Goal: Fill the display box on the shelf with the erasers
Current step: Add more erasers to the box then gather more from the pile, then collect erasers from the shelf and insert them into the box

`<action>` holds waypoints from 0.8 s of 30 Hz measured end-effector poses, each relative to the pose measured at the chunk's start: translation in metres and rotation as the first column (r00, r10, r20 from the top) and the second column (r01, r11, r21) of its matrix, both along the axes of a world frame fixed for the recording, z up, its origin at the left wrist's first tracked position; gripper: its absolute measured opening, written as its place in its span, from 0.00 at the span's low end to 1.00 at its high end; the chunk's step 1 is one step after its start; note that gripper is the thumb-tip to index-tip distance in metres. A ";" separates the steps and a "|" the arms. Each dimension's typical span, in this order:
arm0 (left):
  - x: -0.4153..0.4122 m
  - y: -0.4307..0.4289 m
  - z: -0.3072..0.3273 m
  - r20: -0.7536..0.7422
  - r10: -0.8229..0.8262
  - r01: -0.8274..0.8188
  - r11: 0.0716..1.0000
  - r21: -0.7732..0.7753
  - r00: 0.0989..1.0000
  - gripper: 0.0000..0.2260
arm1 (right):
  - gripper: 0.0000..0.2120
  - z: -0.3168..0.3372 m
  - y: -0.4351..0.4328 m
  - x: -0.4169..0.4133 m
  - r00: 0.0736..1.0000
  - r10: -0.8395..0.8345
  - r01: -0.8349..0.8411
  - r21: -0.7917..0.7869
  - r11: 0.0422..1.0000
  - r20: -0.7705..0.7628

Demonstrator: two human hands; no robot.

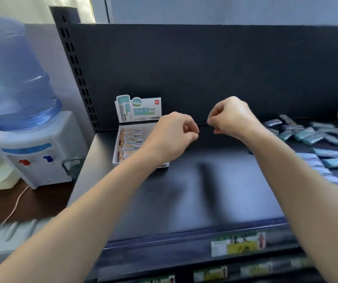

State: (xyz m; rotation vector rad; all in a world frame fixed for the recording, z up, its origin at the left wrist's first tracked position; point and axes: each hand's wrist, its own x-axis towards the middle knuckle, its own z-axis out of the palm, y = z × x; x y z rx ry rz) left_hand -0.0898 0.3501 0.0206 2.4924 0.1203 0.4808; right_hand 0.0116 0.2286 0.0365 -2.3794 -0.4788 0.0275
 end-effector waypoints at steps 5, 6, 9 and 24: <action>0.037 -0.061 -0.003 -0.104 -0.197 0.197 0.980 -0.016 0.975 0.04 | 0.08 0.002 -0.090 0.020 0.983 -0.184 0.184 -0.117 0.976 0.016; 0.043 -0.071 -0.004 -0.122 -0.209 0.210 0.978 -0.005 0.970 0.04 | 0.08 0.000 -0.104 0.022 0.979 -0.205 0.205 -0.138 0.969 0.015; 0.063 -0.094 -0.012 -0.176 -0.199 0.203 0.979 0.006 0.964 0.05 | 0.08 -0.005 -0.140 0.032 0.972 -0.237 0.234 -0.169 0.957 0.007; 0.124 -0.159 -0.039 -0.337 -0.008 0.051 0.991 0.120 0.941 0.08 | 0.09 -0.021 -0.218 0.085 0.988 0.092 -0.136 -0.408 0.903 -0.127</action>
